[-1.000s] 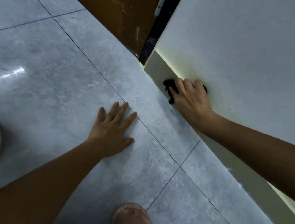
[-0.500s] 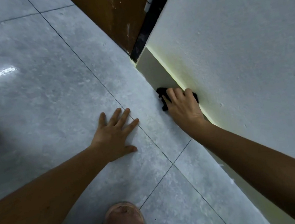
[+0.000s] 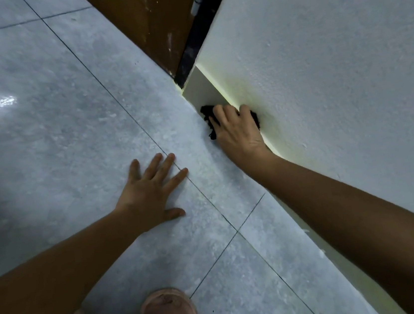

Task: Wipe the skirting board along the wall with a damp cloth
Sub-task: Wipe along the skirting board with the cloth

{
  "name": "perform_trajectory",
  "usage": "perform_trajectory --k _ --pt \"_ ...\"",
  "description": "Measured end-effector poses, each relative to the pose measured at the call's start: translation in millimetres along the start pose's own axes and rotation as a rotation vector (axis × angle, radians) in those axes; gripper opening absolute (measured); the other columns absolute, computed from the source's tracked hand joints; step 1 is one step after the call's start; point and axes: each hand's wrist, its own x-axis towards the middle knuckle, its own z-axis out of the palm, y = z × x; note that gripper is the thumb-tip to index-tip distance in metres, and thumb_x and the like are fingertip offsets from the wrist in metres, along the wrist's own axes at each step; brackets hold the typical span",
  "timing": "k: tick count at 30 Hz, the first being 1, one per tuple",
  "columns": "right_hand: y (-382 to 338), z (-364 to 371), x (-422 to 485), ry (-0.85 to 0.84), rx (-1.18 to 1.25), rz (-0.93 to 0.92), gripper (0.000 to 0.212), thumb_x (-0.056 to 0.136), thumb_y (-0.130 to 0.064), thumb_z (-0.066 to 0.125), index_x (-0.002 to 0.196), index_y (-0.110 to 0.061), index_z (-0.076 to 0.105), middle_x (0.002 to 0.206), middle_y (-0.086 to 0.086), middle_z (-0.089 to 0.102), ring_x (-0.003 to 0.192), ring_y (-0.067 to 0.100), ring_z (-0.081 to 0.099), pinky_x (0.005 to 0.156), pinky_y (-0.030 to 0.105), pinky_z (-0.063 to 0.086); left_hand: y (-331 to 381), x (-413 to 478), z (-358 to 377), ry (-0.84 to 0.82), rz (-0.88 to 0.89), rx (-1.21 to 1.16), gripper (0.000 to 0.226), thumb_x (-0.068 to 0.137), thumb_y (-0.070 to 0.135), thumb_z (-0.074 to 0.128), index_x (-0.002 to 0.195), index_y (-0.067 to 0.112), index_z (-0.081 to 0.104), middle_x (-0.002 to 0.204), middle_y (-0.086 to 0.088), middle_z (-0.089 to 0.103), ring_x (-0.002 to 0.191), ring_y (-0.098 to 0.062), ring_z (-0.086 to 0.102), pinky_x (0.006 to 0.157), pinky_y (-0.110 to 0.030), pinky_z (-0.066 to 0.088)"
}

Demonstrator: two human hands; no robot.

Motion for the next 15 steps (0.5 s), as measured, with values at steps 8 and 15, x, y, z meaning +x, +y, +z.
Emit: perform_trajectory --k 8,15 --pt "1 23 -84 -0.15 -0.03 -0.077 0.038 0.092 -0.021 0.041 0.128 -0.018 0.053 0.115 0.005 0.04 0.096 0.022 0.043 0.075 0.034 0.037 17 -4 -5 0.047 -0.068 -0.018 0.084 0.08 0.077 0.013 0.147 0.032 -0.014 0.157 -0.01 -0.02 0.144 -0.032 -0.014 0.113 -0.058 0.0" --pt "19 -2 -52 -0.012 -0.013 0.074 0.038 0.094 -0.026 0.044 0.132 -0.024 0.05 0.119 0.002 0.042 0.1 0.02 0.044 0.082 0.034 0.038 31 0 -10 -0.013 -0.143 -0.128 0.083 0.087 0.067 0.03 0.149 0.028 -0.008 0.158 -0.006 -0.019 0.144 -0.031 -0.015 0.111 -0.061 0.004"
